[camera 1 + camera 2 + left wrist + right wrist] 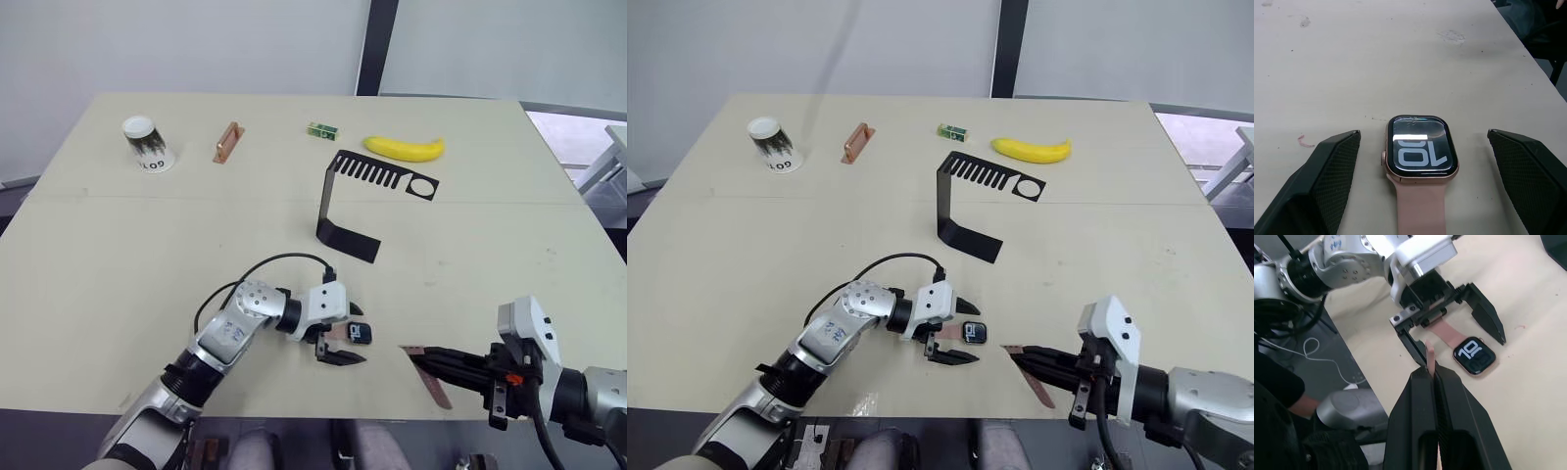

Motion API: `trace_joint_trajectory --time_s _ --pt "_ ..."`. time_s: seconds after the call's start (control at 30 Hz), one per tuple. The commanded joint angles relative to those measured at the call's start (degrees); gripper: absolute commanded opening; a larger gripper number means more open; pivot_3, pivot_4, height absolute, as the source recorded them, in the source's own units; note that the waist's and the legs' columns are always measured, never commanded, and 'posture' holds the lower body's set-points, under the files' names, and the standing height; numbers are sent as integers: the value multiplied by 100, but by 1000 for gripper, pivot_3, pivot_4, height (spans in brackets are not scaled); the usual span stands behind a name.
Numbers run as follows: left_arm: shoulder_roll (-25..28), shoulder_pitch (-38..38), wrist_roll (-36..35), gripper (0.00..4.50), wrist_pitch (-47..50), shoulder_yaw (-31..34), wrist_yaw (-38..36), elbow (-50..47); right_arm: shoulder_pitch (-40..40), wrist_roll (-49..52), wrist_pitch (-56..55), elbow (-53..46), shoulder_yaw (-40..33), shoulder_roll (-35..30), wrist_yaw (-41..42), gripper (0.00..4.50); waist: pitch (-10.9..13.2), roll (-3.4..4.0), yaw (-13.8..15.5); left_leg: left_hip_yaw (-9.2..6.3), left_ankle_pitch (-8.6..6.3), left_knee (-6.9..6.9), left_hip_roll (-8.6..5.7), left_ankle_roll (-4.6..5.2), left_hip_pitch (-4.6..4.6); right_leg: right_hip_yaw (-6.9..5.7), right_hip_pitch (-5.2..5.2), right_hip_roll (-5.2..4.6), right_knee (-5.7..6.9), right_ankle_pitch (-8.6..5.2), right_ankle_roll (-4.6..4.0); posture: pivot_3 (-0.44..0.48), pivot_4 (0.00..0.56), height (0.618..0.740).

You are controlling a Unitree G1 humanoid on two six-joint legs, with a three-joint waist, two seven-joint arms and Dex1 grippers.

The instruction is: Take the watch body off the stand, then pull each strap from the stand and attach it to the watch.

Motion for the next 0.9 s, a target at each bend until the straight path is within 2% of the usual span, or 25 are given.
trace_joint_trajectory --time_s 0.03,0.07,0.13,0.9 --pt "-45 12 42 3971 -36 5 51 -58 79 -491 -302 -113 38 9 313 0 0 0 1 0 0 0 0 0 0 0 0 0 0 0 0 0 150 740" --pt "-42 15 46 3672 -36 4 55 -62 96 -578 -349 -106 49 29 355 0 0 0 0 0 0 1 -1 0 0 0 0 0 1 0 0 0 150 740" --pt "-28 17 46 2701 -26 -12 38 -75 112 -645 -396 -86 60 66 412 0 0 0 -3 1 0 1 -1 0 1 0 0 0 3 0 0 0 150 740" --pt "131 37 254 2701 339 -22 174 -307 -24 -719 -384 -5 130 183 422 0 -2 -2 -5 4 1 8 -4 0 9 7 1 0 22 0 -1 0 150 740"
